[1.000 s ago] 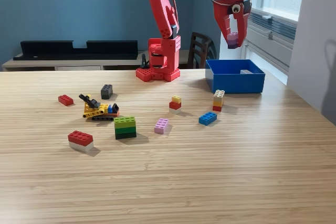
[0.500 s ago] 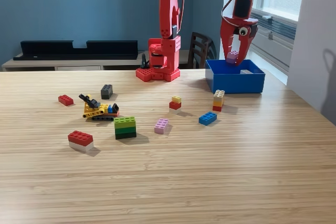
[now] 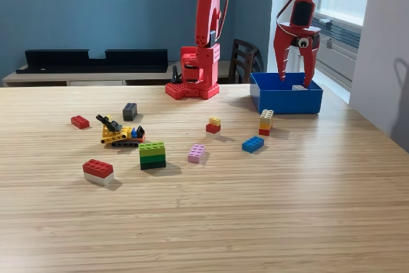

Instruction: Grasp a lego block and put it in the bin.

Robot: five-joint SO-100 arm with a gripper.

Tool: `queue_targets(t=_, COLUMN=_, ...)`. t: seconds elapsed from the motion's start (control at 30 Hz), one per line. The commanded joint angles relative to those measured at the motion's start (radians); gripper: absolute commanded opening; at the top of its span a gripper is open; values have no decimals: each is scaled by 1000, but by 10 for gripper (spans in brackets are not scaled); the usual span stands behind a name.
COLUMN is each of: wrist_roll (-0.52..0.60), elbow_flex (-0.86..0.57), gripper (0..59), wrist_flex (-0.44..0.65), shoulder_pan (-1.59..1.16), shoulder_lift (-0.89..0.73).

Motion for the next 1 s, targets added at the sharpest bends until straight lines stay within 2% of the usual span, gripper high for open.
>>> queue_targets(t=0.03, wrist_roll=37, elbow_flex=-81, gripper=0, wrist_flex=-8, shoulder_pan=35, shoulder_lift=17)
queue_targets(t=0.2, wrist_roll=83, elbow_flex=-239, gripper=0, wrist_flex=104, shoulder_pan=114, shoulder_lift=17)
queue_targets(t=0.53, wrist_roll=57, elbow_flex=-483, gripper=0, wrist_flex=222, shoulder_pan=437, shoulder_lift=17)
queue_targets(t=1.0, wrist_roll=-21, elbow_flex=-505, gripper=0, wrist_flex=239, shoulder_pan=669, shoulder_lift=17)
